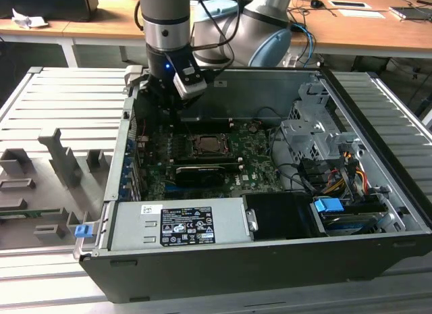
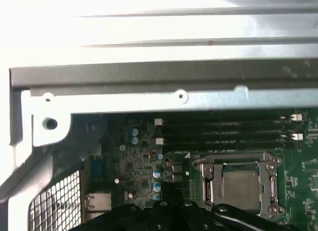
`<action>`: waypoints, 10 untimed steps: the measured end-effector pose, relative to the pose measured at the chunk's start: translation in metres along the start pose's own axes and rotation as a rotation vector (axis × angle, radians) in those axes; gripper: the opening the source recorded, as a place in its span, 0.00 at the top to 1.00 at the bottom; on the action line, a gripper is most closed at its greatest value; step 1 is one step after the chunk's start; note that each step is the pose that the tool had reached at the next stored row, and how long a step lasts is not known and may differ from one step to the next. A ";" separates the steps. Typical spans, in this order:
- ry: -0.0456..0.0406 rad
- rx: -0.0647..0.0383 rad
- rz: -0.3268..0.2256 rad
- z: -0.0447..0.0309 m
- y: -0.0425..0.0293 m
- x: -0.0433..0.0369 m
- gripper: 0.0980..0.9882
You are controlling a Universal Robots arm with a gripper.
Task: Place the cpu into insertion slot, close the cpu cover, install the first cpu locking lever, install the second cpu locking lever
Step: 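Install the first cpu locking lever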
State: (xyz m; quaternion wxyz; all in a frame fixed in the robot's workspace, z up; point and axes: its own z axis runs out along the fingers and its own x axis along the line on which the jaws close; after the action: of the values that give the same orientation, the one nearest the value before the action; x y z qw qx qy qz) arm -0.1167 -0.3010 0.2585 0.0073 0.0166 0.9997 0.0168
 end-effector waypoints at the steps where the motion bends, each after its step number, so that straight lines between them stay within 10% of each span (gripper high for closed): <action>1: 0.0000 0.000 0.000 0.0010 0.0042 0.0002 0.99; 10: -0.0001 0.003 -0.001 0.0025 0.0119 -0.0081 0.99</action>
State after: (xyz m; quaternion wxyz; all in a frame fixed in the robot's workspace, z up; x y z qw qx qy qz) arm -0.1082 -0.2893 0.2565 0.0074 0.0162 0.9997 0.0152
